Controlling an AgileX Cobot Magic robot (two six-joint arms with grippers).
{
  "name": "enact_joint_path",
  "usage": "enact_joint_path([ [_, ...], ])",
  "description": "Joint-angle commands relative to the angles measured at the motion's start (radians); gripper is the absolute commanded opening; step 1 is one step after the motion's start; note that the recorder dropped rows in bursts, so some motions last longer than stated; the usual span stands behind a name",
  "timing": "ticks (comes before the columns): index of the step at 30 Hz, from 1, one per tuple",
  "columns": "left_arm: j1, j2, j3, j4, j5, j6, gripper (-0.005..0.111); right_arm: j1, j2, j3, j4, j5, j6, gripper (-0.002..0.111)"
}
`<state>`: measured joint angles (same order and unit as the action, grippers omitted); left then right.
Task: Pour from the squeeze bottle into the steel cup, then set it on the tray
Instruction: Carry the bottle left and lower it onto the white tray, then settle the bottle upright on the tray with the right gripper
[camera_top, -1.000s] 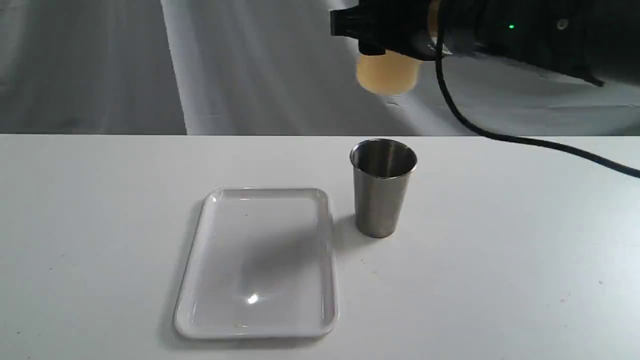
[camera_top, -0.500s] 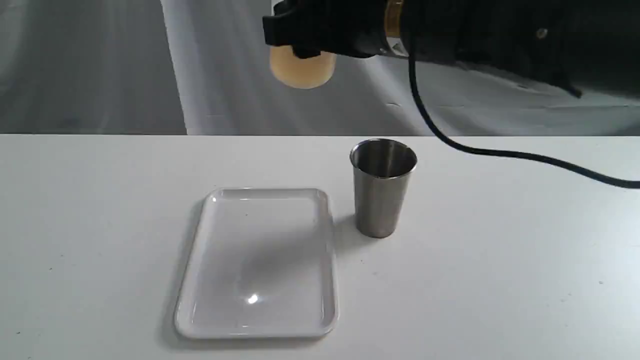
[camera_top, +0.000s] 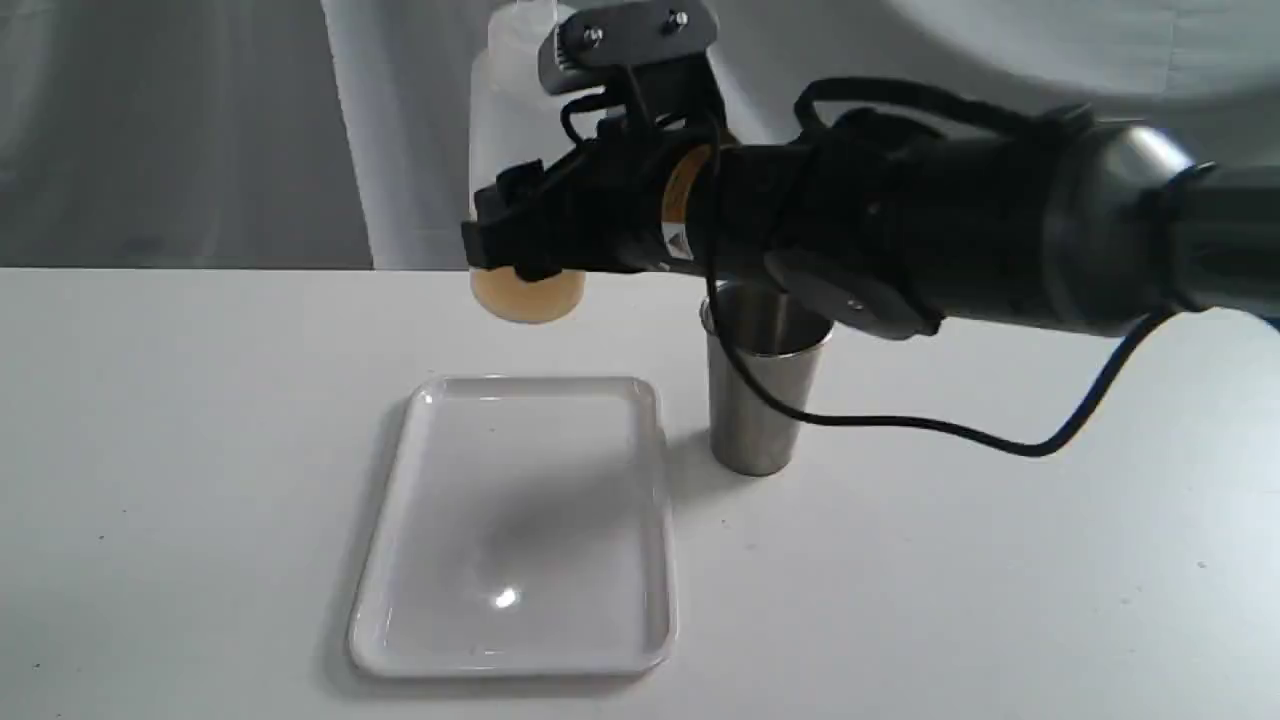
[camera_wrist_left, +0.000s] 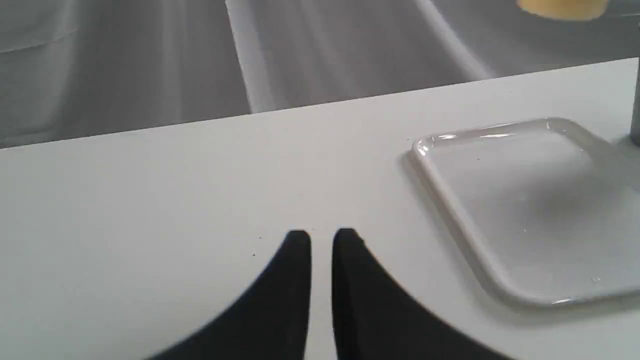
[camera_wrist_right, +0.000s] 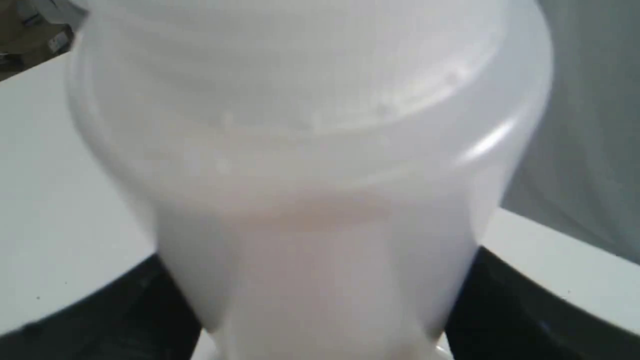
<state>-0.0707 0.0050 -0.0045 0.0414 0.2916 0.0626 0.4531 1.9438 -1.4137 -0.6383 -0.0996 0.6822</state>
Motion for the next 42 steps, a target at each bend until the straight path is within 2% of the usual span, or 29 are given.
enact_joint_path([
  [1, -0.003, -0.005, 0.004, 0.003, -0.007, -0.002, 0.008, 0.002, 0.039, -0.008, 0.074, -0.063, -0.1, 0.051],
  [7, -0.003, -0.005, 0.004, 0.003, -0.007, -0.002, 0.008, 0.005, 0.083, 0.0, 0.243, -0.105, -0.261, 0.051],
  [16, -0.003, -0.005, 0.004, 0.003, -0.007, -0.002, 0.008, 0.037, 0.122, 0.005, 0.268, -0.096, -0.279, 0.051],
  [33, -0.003, -0.005, 0.004, 0.003, -0.007, -0.002, 0.008, 0.058, 0.122, 0.175, 0.283, -0.208, -0.39, 0.051],
  [42, -0.003, -0.005, 0.004, 0.003, -0.007, -0.002, 0.008, 0.074, 0.122, 0.173, 0.324, -0.18, -0.443, 0.051],
])
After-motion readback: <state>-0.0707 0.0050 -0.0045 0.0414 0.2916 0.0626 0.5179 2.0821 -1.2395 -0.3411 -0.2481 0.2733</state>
